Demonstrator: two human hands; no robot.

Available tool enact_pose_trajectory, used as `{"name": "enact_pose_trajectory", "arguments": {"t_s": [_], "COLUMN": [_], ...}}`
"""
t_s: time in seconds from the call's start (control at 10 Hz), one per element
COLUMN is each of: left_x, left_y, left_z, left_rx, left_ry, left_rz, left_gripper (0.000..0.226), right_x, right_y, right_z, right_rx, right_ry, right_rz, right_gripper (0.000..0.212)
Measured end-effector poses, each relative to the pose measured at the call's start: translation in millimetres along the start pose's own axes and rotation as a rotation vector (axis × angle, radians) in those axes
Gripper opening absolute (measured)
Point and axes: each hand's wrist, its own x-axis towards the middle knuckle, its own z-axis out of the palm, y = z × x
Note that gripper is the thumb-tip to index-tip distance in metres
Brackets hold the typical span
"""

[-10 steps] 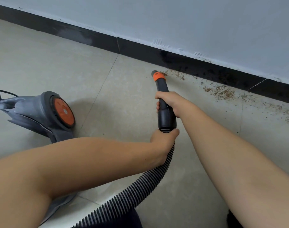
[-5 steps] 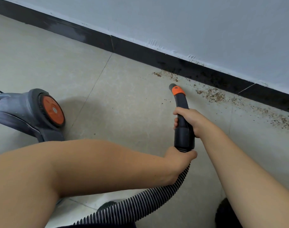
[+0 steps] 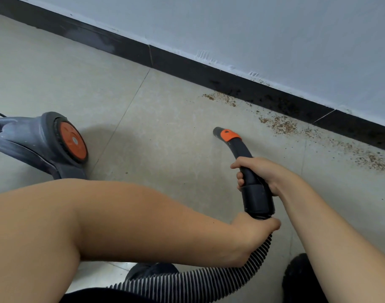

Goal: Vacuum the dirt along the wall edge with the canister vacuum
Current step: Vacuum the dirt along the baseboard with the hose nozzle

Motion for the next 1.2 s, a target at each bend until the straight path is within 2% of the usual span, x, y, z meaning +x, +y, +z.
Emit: {"name": "enact_pose_trajectory", "arguments": {"t_s": [0.2,0.3,0.6,0.7,0.9,1.2], "left_x": [16,22,42,46,50,49], "left_y": [9,16,29,30,34,32], "left_z": [-21,-33,-82,-83,-75,-48], "left_rx": [-0.059,-0.122,-0.263,-0.256,-0.183,-0.086], "left_ry": [0.051,0.083,0.329,0.34,0.238,0.067], "left_rz": [-0.011,-0.045,0.017,0.013,-0.01,-0.035], "left_gripper": [0.02,0.016,0.013,0.013,0.011,0.015], "right_x": [13,24,71,73,64,49], "right_y": [-20,-37,-80,-82,-74,-52], "right_z": [15,26,94,95,69,20], "right_rx": [0.0,-0.028,-0.217,-0.21,-0.125,0.018], "right_ry": [0.067,0.045,-0.011,0.005,0.198,0.307], "right_rz": [-0.074,-0.087,-0.211,-0.211,-0.226,-0.167], "right_gripper": [0.01,0.009,0.013,0.014,0.014,0.013]}}
